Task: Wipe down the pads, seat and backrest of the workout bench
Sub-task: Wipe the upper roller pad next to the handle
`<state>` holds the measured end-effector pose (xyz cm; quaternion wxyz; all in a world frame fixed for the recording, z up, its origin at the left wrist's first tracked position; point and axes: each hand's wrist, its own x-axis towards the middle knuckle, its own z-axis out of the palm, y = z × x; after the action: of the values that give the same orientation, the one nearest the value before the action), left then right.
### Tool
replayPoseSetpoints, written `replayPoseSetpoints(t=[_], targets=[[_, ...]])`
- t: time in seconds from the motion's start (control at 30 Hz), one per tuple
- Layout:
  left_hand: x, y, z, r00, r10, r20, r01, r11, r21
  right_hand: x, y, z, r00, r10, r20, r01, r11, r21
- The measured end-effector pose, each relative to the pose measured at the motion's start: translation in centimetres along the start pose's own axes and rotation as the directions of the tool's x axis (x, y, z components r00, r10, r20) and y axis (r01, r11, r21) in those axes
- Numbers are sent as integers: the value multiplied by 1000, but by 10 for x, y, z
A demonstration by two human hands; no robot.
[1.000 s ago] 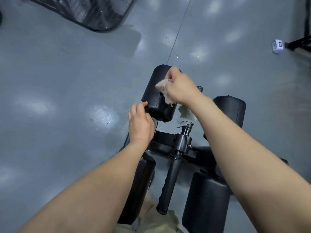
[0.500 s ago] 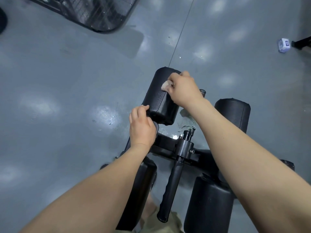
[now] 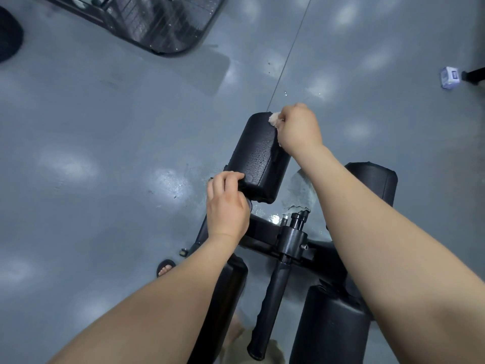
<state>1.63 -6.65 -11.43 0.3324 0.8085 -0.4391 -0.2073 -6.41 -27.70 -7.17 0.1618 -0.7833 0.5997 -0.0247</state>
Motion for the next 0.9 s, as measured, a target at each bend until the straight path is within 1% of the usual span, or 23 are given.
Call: replayPoseSetpoints(t=[0.1,0.27,0.37,0.5,0.67,0.9], targets=[[1,0,1,1000,-6,-5,6,1000,-17,-14,-4,-5,998,-65,28,66,996,-56],[0,1,1,996,-87,-3,86,996,-38,-37,-11,1,990,-124,65,130,986,-105],[1,0,1,996,-88,-8,88,995,-38,-52,-13,5,986,-144,79,151,984,-89],[0,-3,2,989,-140,44,144,985,-95,-75,-20,6,977,-182,112,190,980,-64],[0,-6,1,986,-151,68,159,978,-136,-102,-24,11,963,-242,120,249,967,-46],[-1,-4,-1,986,-150,68,160,973,-164,-129,-24,19,956,-277,94,282,958,-48]])
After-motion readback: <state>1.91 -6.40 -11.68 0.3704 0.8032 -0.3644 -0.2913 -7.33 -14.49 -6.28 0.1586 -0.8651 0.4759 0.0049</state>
